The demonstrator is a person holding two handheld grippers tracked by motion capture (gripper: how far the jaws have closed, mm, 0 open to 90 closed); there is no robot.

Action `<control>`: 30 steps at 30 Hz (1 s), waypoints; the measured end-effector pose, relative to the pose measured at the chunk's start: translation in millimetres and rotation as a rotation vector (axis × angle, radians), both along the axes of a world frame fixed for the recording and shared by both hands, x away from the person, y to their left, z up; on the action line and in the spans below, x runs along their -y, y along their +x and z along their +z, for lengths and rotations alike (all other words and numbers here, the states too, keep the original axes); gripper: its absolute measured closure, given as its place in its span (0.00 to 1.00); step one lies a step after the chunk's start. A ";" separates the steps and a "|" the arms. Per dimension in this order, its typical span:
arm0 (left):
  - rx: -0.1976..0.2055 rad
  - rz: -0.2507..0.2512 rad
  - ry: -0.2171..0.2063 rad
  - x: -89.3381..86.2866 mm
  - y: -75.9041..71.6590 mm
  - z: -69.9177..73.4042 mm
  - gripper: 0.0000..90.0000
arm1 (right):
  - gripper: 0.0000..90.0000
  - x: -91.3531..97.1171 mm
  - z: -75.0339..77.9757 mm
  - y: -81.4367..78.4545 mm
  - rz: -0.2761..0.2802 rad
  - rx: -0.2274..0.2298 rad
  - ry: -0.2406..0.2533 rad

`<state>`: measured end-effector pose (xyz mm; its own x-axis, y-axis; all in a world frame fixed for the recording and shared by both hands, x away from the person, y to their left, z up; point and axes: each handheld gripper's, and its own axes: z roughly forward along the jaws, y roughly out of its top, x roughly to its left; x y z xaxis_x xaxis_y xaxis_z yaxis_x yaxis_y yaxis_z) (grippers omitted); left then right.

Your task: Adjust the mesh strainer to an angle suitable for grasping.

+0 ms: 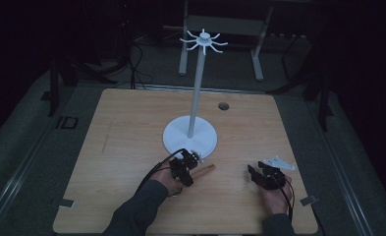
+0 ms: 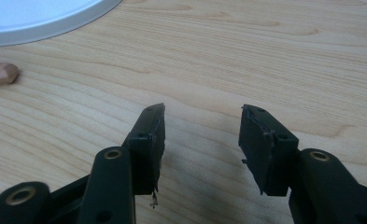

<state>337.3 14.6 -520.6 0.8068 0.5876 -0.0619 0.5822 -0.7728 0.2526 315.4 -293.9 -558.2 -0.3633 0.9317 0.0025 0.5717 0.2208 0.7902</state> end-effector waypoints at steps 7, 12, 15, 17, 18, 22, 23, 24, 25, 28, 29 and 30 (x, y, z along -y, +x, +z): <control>0.016 0.008 0.008 -2.1 0.6 0.5 0.77 | 0.56 0.2 0.0 0.2 0.000 0.001 0.001; 0.023 0.010 0.008 -3.3 0.8 0.7 0.77 | 0.56 0.3 0.0 0.6 0.000 0.002 -0.001; 0.026 0.012 0.000 -4.2 0.8 1.8 0.77 | 0.56 0.0 -0.1 0.7 0.000 0.003 -0.002; 0.034 0.015 -0.007 -4.9 0.7 3.2 0.77 | 0.56 -0.1 0.0 0.7 -0.001 0.002 -0.001; 0.036 0.015 -0.010 -5.6 0.8 4.2 0.77 | 0.56 -0.1 0.0 0.7 -0.002 0.003 -0.002; 0.049 0.033 -0.035 -8.2 1.2 7.7 0.77 | 0.56 -0.1 0.1 0.4 -0.001 0.006 -0.002; 0.051 0.038 -0.039 -8.9 1.4 8.4 0.77 | 0.56 -0.1 0.1 0.3 -0.001 0.006 -0.001; 0.055 0.043 -0.043 -9.7 1.7 9.1 0.77 | 0.56 0.0 0.1 0.5 0.000 0.006 -0.002; 0.059 0.045 -0.048 -10.1 1.9 9.6 0.77 | 0.56 0.0 0.0 0.6 0.001 0.006 -0.002; 0.071 0.065 -0.073 -12.0 2.0 12.4 0.77 | 0.56 -0.2 0.0 0.8 0.001 0.005 -0.002; 0.078 0.069 -0.081 -13.0 2.3 13.8 0.77 | 0.58 -0.2 0.0 0.9 0.003 0.005 -0.002; 0.082 0.072 -0.086 -14.0 2.5 15.3 0.77 | 0.59 -0.4 0.0 0.7 0.007 0.005 -0.001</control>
<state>339.8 28.7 -505.3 0.7668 0.6399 -0.0499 0.6104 -0.7030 0.3649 316.2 -293.5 -558.1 -0.3699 0.9291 -0.0003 0.5662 0.2256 0.7928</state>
